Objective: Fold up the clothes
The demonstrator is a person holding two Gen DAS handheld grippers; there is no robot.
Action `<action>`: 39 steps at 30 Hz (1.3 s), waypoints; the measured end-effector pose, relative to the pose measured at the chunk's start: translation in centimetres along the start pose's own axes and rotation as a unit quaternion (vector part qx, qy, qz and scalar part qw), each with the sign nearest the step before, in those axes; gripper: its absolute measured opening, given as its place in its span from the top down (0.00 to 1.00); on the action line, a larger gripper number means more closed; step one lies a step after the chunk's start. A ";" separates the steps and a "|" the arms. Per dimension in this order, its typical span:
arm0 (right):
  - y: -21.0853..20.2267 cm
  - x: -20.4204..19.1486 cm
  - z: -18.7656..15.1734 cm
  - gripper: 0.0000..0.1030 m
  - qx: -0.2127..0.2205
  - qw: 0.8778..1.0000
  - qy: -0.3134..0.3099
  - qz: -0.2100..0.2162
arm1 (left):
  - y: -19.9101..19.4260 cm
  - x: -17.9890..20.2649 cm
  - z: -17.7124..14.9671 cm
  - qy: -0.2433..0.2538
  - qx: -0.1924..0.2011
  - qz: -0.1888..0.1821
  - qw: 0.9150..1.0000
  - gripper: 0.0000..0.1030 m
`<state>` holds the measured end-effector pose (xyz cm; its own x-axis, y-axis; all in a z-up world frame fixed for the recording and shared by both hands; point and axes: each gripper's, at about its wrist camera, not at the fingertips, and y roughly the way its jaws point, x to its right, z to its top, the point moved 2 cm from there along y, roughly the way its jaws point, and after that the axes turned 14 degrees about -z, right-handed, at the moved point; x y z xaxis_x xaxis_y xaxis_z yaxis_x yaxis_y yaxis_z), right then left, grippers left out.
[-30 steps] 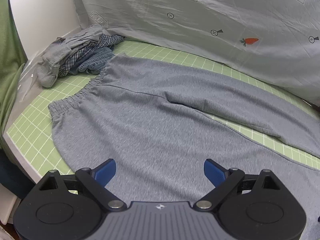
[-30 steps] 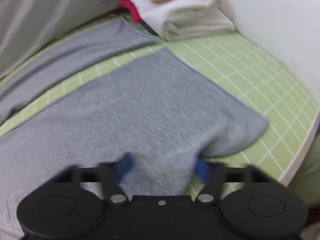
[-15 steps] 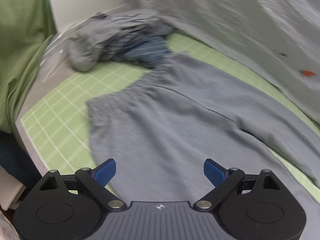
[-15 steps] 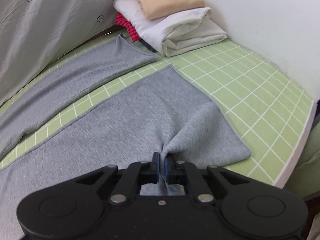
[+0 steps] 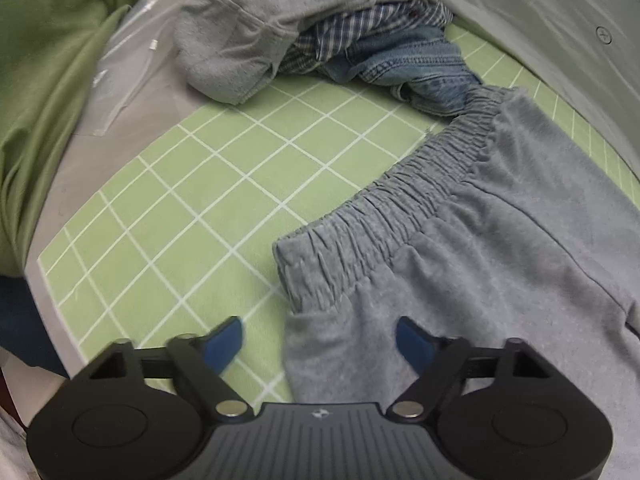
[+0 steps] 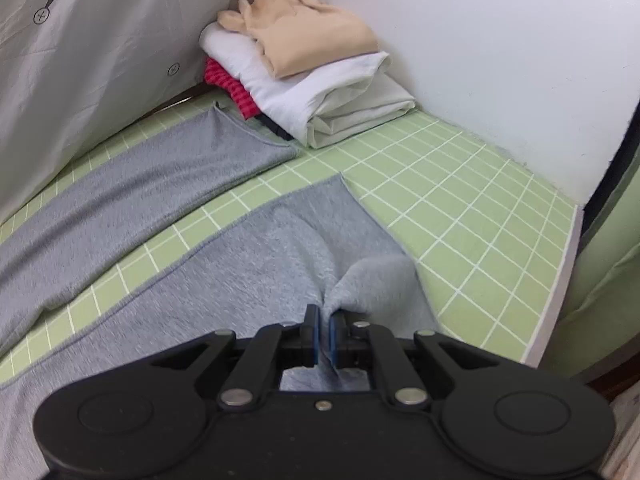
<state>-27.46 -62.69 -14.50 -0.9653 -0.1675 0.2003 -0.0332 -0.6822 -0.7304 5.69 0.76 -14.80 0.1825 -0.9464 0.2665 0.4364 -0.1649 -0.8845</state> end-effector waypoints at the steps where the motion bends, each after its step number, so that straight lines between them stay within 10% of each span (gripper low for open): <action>1: -0.3 0.0 0.0 0.95 0.002 1.000 0.004 0.000 | 0.2 -0.1 0.1 -0.007 -0.002 -0.003 1.000 0.44; 3: -1.0 0.1 -0.1 0.95 0.011 1.000 0.014 0.001 | 0.3 -0.3 0.3 -0.023 0.004 -0.011 1.000 0.81; 5: -1.6 0.4 -0.1 0.95 0.022 0.999 0.025 0.003 | 0.1 -0.8 0.7 -0.056 0.009 -0.034 0.998 0.90; 25: -8.1 8.0 5.8 0.96 0.126 0.974 0.144 0.125 | -18.9 -1.5 0.1 -0.141 0.236 -0.032 0.961 0.95; 39: -4.4 1.9 10.7 0.96 0.138 0.971 0.122 0.151 | -15.1 2.1 2.0 -0.157 0.236 -0.036 0.958 0.96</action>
<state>-26.39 -67.63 -3.91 -0.9537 -0.2400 -0.1812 0.3000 -0.7986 -0.5217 1.20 1.83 -0.11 0.3610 -0.7947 0.4881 0.7943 -0.0122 -0.6074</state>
